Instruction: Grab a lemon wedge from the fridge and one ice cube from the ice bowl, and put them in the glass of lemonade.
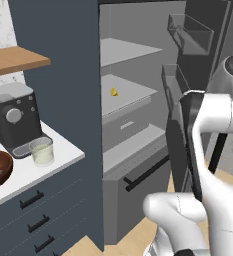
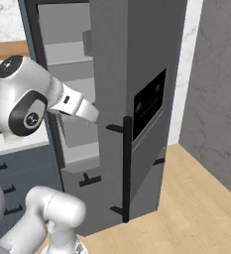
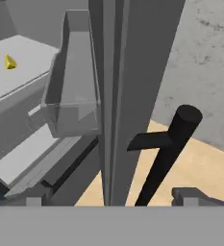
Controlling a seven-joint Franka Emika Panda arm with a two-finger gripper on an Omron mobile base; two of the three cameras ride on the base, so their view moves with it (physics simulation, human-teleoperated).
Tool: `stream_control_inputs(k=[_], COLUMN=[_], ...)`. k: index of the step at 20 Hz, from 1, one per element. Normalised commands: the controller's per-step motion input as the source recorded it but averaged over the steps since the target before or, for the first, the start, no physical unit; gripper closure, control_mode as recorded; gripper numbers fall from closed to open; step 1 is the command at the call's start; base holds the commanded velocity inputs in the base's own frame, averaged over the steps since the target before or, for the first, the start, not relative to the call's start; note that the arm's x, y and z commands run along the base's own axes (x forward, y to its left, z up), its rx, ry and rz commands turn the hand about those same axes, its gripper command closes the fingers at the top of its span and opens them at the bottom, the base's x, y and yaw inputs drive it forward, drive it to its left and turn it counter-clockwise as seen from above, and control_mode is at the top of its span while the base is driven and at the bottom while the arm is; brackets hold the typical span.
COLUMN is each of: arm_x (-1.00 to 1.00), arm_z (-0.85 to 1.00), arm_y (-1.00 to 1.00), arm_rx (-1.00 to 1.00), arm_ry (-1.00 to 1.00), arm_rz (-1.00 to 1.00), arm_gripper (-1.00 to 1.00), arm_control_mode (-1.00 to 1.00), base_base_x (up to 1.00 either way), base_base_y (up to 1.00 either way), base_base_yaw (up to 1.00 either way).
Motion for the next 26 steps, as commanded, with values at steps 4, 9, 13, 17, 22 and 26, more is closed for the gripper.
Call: stream_control_inputs(k=[4,9,13,17,22,26], arm_x=[0.92,1.00,0.88,0.42,0.74,0.66], arm_z=[0.22,-0.43,-0.18,0.00,-0.16,-0.54], arm_y=[0.74,0.01,0.11,-0.01,-0.26,-0.42], arm_rx=[-0.34,-0.27,-0.23,-0.16,-0.11,-0.01], arm_ry=[0.26,0.08,0.20,0.29,0.26,0.26], arm_rz=[-0.15,-0.20,-0.14,-0.02,0.00,0.11], arm_gripper=[-1.00,-1.00,-1.00,-1.00,-1.00,-1.00], arm_control_mode=[-1.00,-1.00,-1.00,-1.00,-1.00,-1.00], base_base_x=[0.00,0.00,0.00,0.00,0.00,0.00], base_base_y=[0.00,0.00,0.00,0.00,0.00,0.00], base_base_yaw=[0.00,0.00,0.00,0.00,0.00,0.00])
